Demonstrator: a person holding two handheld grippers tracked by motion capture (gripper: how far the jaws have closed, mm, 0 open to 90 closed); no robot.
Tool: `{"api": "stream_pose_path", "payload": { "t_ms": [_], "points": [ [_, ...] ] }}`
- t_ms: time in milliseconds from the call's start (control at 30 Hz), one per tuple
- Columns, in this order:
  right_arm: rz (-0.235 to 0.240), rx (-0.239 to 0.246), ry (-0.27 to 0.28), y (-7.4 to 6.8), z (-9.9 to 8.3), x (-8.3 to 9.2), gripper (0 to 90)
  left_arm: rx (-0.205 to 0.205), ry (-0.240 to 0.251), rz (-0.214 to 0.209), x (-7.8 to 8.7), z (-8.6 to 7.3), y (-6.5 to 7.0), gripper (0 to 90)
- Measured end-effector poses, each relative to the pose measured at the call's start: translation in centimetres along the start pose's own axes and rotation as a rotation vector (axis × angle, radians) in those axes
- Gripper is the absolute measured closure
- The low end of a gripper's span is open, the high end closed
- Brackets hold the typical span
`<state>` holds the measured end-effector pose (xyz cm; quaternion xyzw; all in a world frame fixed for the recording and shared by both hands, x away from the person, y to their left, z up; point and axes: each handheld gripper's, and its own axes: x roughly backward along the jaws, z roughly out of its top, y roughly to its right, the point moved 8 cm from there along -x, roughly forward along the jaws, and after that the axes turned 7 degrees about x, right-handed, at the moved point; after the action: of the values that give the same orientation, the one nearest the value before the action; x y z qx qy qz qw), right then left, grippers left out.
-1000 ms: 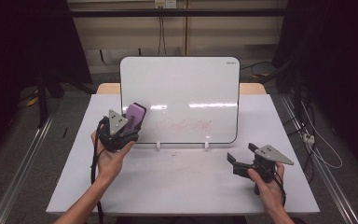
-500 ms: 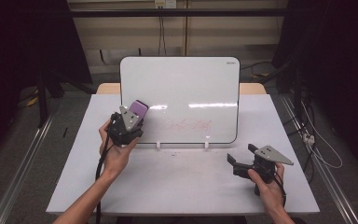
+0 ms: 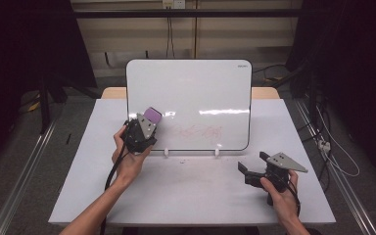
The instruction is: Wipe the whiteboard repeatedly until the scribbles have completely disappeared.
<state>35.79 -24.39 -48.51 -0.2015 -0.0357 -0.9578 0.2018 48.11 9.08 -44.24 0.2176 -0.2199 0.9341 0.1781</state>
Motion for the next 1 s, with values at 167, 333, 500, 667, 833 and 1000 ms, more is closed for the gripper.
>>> {"api": "stream_pose_path", "payload": {
  "t_ms": [167, 333, 500, 667, 833, 1000],
  "points": [
    [-0.003, -0.001, 0.001, 0.1, 0.0, 0.0, 9.0, -0.033, 0.004, -0.021, 0.0, -0.4, 1.8, 41.5],
    [0.009, 0.008, 0.000, -0.3, 0.0, -0.1, 8.8, -0.066, 0.003, -0.031, 0.0, -0.6, 2.6, 41.4],
    [0.013, 0.004, -0.002, -0.3, 0.0, -0.1, 8.7, -0.036, 0.019, -0.012, 0.0, -0.4, 1.2, 41.4],
    [0.008, -0.005, -0.001, -0.1, 0.0, -0.1, 8.7, 0.046, 0.012, 0.011, 0.0, 0.1, -2.3, 41.4],
    [-0.004, -0.001, 0.008, 0.1, 0.2, 0.1, 8.8, 0.034, 0.017, 0.038, 0.0, 0.2, -2.6, 41.4],
    [0.007, 0.004, 0.003, -0.2, 0.1, 0.0, 8.7, -0.022, 0.027, 0.026, -0.1, 0.1, -0.2, 41.4]
  ]
}}
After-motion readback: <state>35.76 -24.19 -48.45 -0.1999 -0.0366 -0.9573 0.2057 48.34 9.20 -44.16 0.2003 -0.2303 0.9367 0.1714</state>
